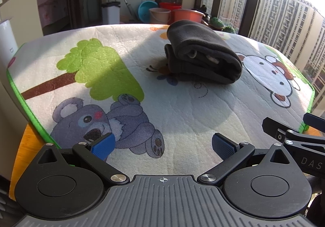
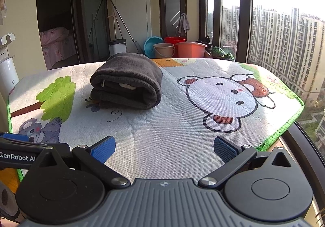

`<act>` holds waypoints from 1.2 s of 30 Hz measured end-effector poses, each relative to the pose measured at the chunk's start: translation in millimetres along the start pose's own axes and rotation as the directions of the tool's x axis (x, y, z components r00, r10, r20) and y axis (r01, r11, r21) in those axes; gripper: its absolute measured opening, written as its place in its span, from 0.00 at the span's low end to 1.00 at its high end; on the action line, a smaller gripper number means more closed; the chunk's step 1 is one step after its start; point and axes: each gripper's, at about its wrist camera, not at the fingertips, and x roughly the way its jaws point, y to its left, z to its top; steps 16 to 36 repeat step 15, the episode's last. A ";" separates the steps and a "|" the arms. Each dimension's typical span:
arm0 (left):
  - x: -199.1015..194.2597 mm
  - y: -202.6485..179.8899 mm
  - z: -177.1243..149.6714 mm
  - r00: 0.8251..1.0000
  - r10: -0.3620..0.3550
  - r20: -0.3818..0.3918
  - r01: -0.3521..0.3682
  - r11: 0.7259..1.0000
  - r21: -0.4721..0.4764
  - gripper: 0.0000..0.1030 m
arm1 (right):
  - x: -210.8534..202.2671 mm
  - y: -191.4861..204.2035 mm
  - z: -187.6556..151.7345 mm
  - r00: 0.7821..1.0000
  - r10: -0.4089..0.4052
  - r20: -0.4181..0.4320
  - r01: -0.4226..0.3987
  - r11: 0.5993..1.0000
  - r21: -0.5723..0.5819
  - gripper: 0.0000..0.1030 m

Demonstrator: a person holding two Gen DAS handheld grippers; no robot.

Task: Fold clothes

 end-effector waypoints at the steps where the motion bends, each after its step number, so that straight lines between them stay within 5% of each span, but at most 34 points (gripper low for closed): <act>1: -0.1 0.0 0.0 1.000 0.000 0.000 0.000 1.000 0.000 1.00 | 0.1 -0.1 0.0 1.000 0.000 0.000 0.000 1.000 0.000 1.00; 36: -0.6 2.3 1.5 0.998 -0.048 0.034 0.048 0.999 0.012 1.00 | -2.5 -2.4 0.7 1.000 0.003 0.006 -0.003 1.000 0.001 1.00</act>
